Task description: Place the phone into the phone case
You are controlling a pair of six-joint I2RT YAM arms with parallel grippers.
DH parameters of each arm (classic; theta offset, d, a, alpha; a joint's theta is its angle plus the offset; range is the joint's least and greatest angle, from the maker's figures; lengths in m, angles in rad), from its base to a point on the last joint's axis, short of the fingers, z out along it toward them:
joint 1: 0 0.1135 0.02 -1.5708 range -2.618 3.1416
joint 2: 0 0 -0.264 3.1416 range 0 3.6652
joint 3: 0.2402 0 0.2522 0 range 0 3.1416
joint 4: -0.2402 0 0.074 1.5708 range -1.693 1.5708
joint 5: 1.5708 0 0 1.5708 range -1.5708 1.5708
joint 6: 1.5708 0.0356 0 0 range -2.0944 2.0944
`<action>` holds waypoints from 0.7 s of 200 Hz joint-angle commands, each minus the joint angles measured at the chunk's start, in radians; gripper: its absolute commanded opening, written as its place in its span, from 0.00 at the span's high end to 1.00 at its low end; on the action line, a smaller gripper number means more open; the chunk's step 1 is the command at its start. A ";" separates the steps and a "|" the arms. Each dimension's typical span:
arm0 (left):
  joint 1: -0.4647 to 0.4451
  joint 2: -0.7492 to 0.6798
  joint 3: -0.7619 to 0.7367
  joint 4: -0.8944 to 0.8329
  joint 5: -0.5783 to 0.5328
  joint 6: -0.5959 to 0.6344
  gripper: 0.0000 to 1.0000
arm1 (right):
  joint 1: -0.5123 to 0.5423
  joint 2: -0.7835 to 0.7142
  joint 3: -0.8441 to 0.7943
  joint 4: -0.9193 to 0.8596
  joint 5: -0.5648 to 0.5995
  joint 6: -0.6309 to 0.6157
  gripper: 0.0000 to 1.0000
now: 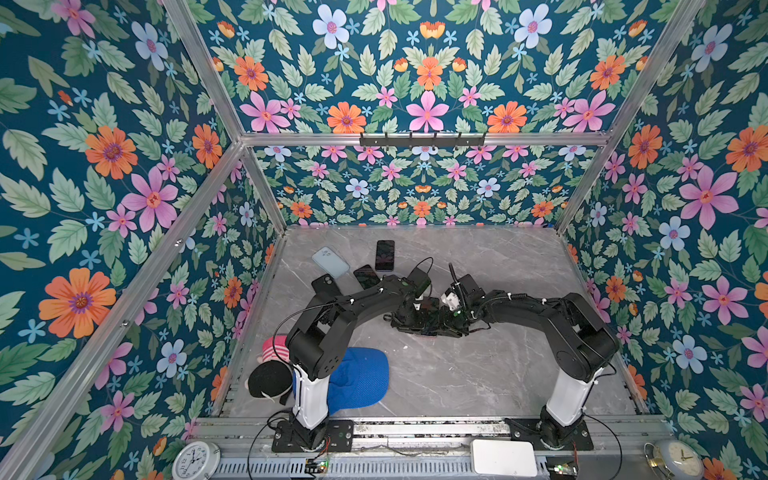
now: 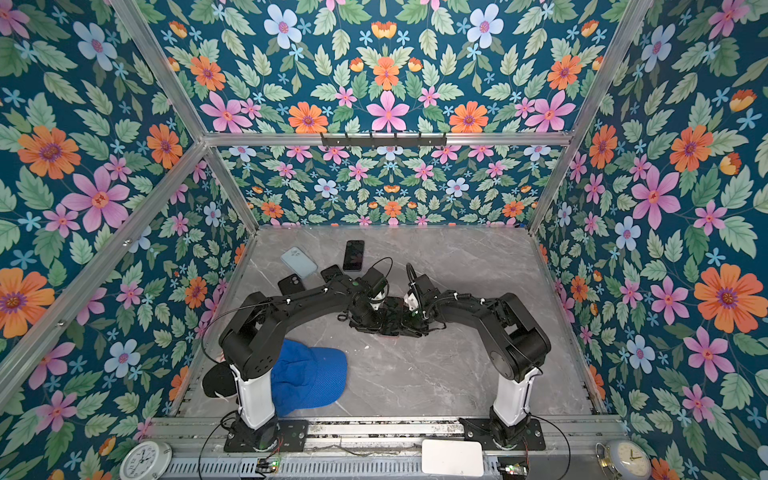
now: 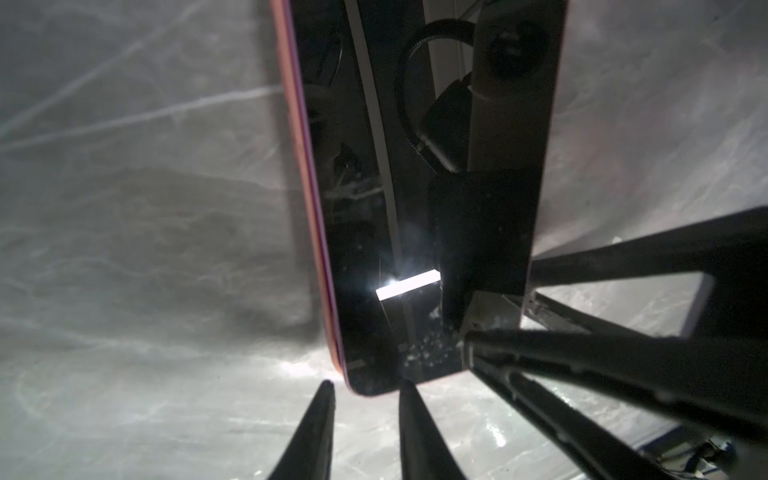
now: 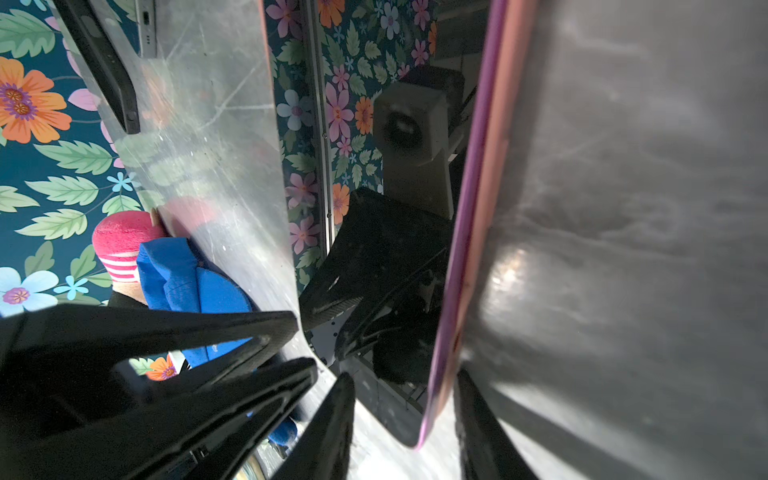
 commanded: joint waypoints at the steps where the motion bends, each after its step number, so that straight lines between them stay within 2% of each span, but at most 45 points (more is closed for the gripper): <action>1: -0.006 0.008 0.005 -0.017 -0.009 0.009 0.72 | 0.002 -0.006 -0.008 -0.090 0.053 0.005 0.57; 140: -0.005 0.060 -0.014 -0.024 -0.049 0.015 0.89 | 0.002 -0.019 -0.029 -0.066 0.042 0.015 0.56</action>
